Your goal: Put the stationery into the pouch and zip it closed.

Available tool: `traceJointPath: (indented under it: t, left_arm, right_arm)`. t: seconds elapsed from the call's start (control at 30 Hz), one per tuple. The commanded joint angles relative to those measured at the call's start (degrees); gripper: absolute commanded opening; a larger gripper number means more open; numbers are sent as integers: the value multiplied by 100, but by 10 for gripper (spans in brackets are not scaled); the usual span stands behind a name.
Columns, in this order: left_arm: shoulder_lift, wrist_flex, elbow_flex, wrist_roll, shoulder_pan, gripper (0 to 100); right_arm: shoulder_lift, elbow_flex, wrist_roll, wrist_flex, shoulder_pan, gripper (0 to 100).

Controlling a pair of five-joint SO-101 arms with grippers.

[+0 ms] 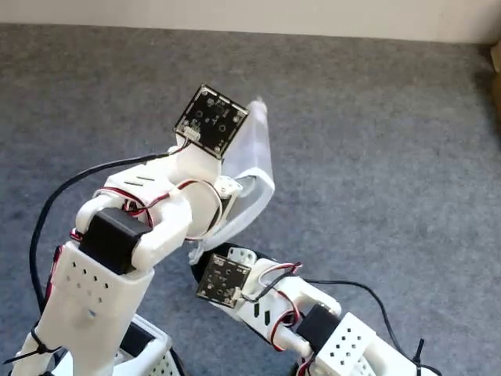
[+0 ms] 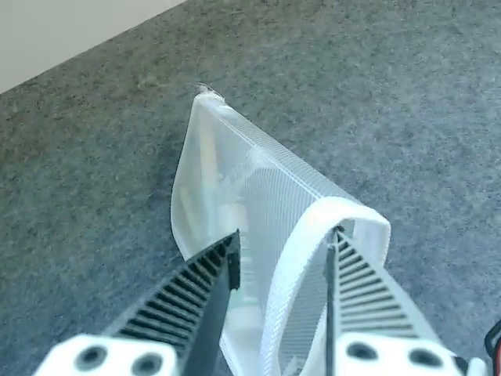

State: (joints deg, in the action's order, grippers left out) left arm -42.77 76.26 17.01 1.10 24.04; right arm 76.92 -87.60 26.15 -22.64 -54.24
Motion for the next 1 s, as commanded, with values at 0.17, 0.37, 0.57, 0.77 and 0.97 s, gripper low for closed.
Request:
traceJointPath:
  t: [0.17, 0.37, 0.57, 0.77, 0.97]
  left_arm:
    - [-892, -185, -312, -26, -84, 178]
    - [-1138, -9, -207, -62, -259, 178]
    - [-1165, 185, -4, -466, -593, 178]
    - [-1165, 132, 479, -1345, -593, 181]
    - [-1165, 132, 919, -2022, -585, 183]
  right_arm:
    - [145, 1024, 44, -1508, 488, 5]
    - [145, 1727, -299, -2220, 971, 5]
    - [145, 2413, -510, -2809, 1640, 5]
    - [145, 2853, -510, -3363, 1701, 5]
    - [145, 3354, -510, -3890, 2026, 5]
